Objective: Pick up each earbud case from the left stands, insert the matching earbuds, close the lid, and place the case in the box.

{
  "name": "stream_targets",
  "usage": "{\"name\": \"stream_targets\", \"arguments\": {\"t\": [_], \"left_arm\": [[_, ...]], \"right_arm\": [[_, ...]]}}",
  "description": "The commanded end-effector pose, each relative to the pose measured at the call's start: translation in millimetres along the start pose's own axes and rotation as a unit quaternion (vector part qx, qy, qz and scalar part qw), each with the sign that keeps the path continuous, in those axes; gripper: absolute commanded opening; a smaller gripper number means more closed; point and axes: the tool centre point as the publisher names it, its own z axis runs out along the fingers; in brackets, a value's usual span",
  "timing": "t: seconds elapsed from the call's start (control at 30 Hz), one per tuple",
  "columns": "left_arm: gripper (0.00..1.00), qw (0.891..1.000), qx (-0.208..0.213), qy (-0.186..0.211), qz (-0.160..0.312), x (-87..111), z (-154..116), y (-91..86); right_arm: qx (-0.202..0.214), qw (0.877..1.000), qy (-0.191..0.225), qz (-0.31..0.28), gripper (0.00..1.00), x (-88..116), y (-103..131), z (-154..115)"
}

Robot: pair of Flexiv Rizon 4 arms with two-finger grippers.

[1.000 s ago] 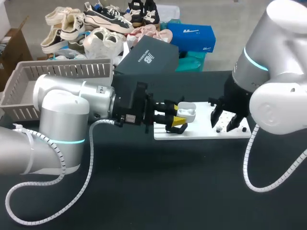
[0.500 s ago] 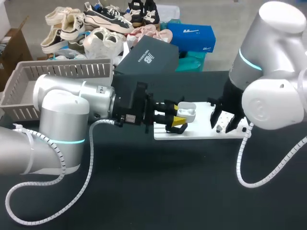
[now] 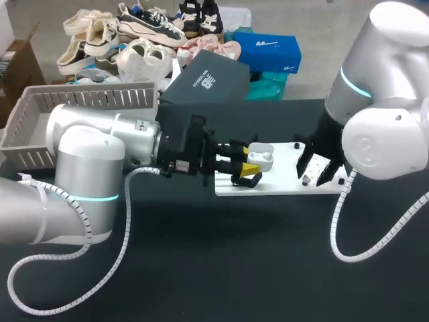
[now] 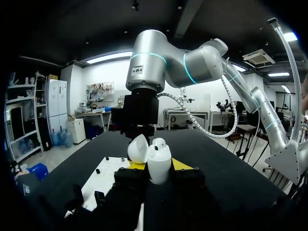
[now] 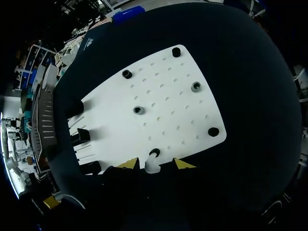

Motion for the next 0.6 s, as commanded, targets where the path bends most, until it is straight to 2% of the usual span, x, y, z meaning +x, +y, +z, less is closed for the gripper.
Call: {"name": "stream_targets", "arguments": {"t": [0.03, 0.47, 0.6], "left_arm": [[0.0, 1.0, -0.003, 0.0, 0.001, 0.3, 0.6, -1.3], [0.0, 1.0, -0.003, 0.0, 0.001, 0.3, 0.6, -1.3], [0.0, 1.0, -0.003, 0.0, 0.001, 0.3, 0.6, -1.3]], "right_arm": [[0.001, 1.0, 0.002, -0.002, 0.41, 1.2, 1.5, -0.8], [0.005, 1.0, 0.008, -0.005, 0.37, 0.3, 5.9, 3.6], [0.006, 1.0, 0.008, -0.004, 0.29, 0.1, 6.0, 4.1]]}}
